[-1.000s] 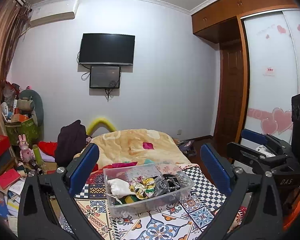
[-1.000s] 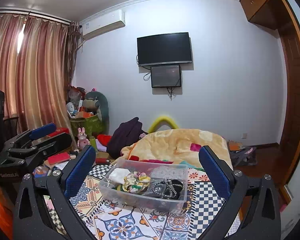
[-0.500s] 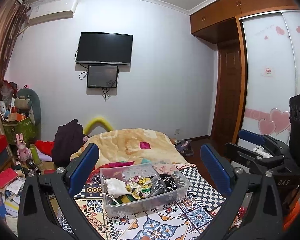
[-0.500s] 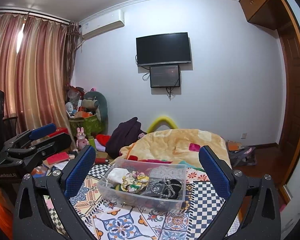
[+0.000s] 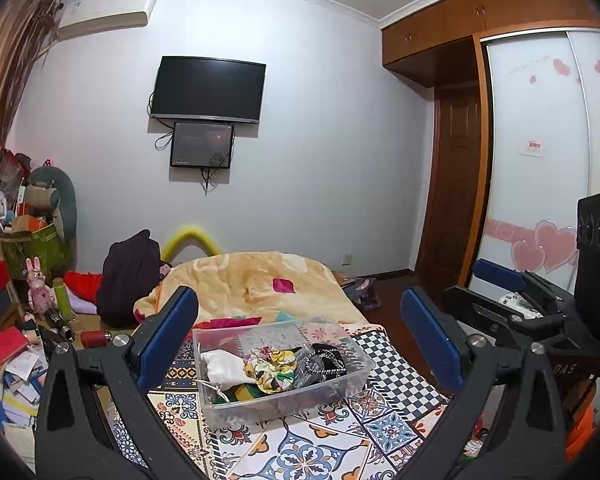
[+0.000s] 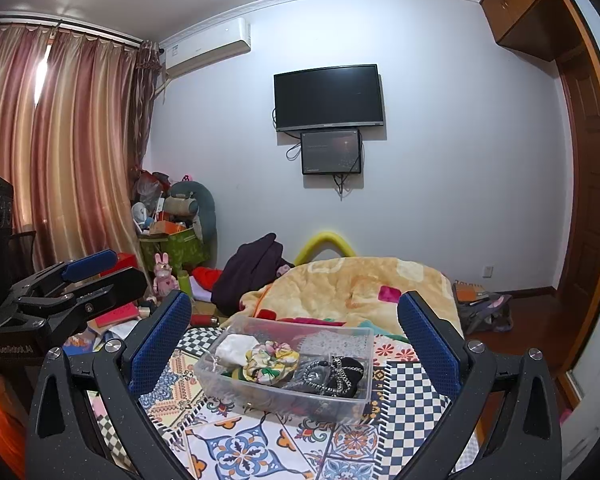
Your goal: Organize soft objects
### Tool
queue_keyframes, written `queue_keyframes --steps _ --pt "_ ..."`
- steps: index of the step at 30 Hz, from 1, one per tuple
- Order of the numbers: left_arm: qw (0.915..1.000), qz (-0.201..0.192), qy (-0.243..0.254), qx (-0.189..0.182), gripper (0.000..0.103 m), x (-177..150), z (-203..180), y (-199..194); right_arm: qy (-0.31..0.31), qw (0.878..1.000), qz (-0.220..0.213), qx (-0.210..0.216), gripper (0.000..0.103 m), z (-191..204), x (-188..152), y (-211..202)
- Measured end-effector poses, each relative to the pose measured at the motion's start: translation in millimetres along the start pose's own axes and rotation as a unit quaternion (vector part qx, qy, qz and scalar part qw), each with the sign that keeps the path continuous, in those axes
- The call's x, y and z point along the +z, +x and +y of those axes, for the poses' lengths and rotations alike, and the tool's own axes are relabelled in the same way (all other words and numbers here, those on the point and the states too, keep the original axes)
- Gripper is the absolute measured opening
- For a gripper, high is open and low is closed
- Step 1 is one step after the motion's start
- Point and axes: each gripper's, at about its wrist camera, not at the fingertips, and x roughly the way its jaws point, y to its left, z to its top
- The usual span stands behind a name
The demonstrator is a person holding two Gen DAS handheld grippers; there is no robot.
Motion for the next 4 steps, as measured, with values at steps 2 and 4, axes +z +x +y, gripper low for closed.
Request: queue_keyframes --steps 2,4 --pt "1.0 0.002 -0.002 0.0 0.103 -0.2 2.3 -0.4 0.0 1.0 0.001 0.0 0.103 -0.5 -0.3 0.3" --pt "1.0 0.004 -0.004 -0.002 0.103 -0.6 3.3 0.0 0.0 1.0 0.002 0.0 0.103 -0.8 -0.4 1.0"
